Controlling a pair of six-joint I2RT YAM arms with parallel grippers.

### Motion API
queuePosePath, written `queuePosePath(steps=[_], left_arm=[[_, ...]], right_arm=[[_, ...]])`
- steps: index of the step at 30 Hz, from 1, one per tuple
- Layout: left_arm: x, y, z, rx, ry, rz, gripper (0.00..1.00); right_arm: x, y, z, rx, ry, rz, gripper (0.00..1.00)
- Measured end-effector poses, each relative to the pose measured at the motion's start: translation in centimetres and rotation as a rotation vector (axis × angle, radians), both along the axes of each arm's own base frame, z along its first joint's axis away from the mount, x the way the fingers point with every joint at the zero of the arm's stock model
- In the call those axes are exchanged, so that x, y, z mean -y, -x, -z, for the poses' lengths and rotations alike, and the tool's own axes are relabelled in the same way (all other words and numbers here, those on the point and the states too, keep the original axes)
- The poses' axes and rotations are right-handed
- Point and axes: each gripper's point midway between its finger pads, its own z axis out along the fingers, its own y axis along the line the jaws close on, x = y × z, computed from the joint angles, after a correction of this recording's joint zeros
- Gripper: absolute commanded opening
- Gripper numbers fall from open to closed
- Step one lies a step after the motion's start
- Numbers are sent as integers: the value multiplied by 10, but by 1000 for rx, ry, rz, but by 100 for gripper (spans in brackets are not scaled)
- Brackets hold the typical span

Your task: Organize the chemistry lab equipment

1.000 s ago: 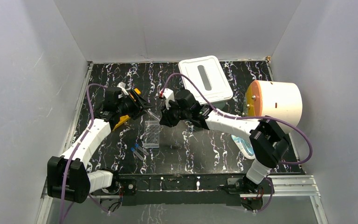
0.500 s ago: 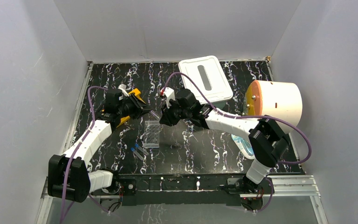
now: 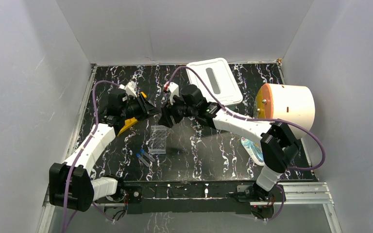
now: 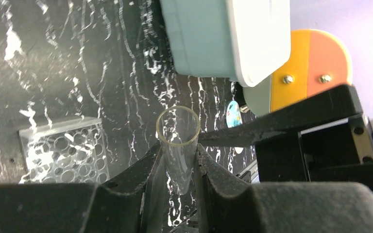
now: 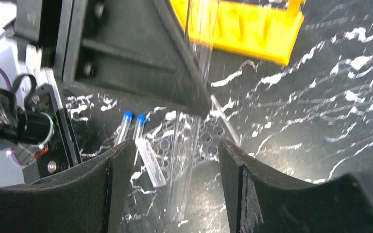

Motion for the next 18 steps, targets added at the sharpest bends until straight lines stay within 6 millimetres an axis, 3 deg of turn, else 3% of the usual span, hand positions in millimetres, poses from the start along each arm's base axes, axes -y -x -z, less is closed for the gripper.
queuePosePath(steps=[4,7,13,16,18], left_arm=[[4,-1,-25,105,-11,69,7],[7,-3,-43,173,-16,104,7],[9,-4,-60,231,-22,139,7],[10,-3,-64,237,-26,153,9],[9,-3,-65,239,-29,155,19]], right_arm=[[-13,-10,-27,26,-49,4,71],[-15,-10,-31,16,-60,10,67],[-15,-8,-29,-4,-60,6,35],[-16,-6,-29,5,-62,-17,29],[-15,-8,-29,13,-61,-18,25]])
